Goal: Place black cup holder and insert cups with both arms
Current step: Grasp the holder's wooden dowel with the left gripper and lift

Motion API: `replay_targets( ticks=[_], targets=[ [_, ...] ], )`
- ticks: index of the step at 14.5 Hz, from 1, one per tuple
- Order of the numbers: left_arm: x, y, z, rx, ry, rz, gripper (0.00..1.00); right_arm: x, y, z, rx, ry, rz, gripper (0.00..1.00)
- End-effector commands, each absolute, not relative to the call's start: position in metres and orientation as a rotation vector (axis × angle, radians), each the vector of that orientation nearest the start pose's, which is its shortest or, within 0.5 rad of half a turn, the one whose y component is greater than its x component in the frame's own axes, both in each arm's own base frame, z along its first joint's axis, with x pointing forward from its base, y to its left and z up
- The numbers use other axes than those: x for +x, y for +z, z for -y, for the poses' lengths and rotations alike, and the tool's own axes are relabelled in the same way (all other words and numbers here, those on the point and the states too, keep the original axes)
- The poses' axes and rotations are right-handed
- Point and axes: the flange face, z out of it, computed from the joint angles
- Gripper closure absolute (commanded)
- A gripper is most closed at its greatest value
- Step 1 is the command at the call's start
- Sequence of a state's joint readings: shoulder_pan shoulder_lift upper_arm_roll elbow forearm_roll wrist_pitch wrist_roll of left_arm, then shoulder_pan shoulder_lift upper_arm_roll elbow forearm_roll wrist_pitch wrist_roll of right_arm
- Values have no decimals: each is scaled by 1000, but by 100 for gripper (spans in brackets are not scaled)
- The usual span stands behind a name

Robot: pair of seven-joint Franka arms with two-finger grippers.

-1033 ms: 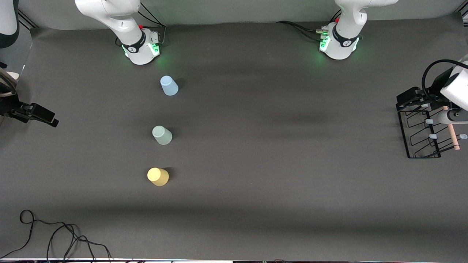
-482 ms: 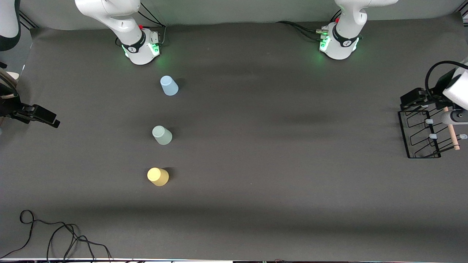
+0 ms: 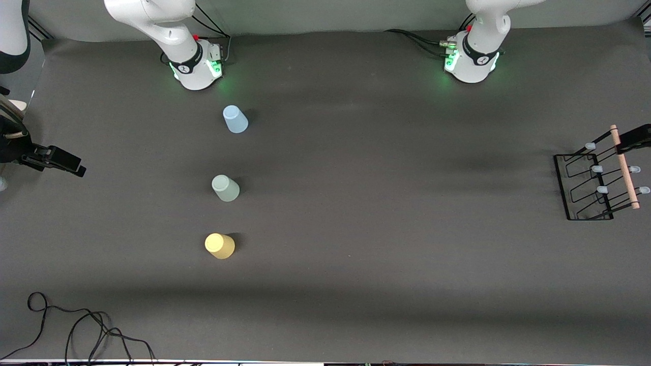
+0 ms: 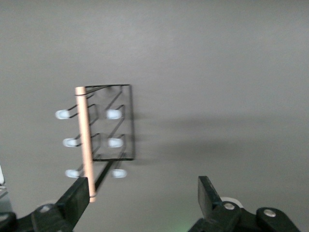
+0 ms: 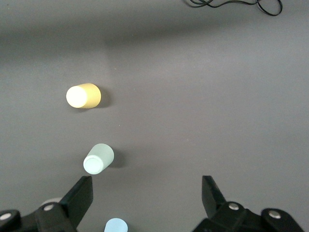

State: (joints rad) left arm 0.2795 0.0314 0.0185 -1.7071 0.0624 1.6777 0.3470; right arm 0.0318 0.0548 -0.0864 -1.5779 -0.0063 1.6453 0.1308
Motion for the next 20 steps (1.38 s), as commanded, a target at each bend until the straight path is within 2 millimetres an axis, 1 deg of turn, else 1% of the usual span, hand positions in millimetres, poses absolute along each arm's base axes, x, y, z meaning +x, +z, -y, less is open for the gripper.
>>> replay_targets(
  ticks=[1, 2, 4, 6, 7, 8, 10, 12, 14, 15, 17, 20],
  targets=[
    [510, 534, -231, -3133, 65, -246, 0, 578, 602, 30, -3140, -13, -303, 0],
    [504, 529, -245, -3149, 45, -254, 0, 578, 602, 30, -3140, -13, -303, 0],
    [495, 520, -258, -3160, 58, -237, 0, 578, 602, 30, -3140, -13, -303, 0],
    [491, 511, -265, -3166, 72, -237, 0, 578, 602, 29, -3140, -13, -301, 0],
    [487, 507, -273, -3162, 60, -227, 0, 578, 602, 30, -3140, -13, -303, 0],
    [484, 504, -282, -3149, 49, -255, 0, 578, 602, 30, -3140, -13, -303, 0],
    [483, 486, -286, -3134, 34, -277, 0, 578, 602, 30, -3140, -13, -303, 0],
    [474, 454, -293, -3140, 41, -252, 0, 578, 602, 30, -3140, -13, -303, 0],
    [470, 424, -290, -3128, 16, -255, 0, 578, 602, 30, -3140, -13, -303, 0],
    [470, 408, -290, -3131, 21, -255, 0, 578, 602, 31, -3140, -13, -306, 0],
    [475, 378, -294, -3142, 47, -257, 0, 578, 602, 31, -3140, -13, -306, 0],
    [480, 351, -297, -3143, 46, -253, 0, 578, 601, 31, -3140, -11, -306, 0]
  ],
)
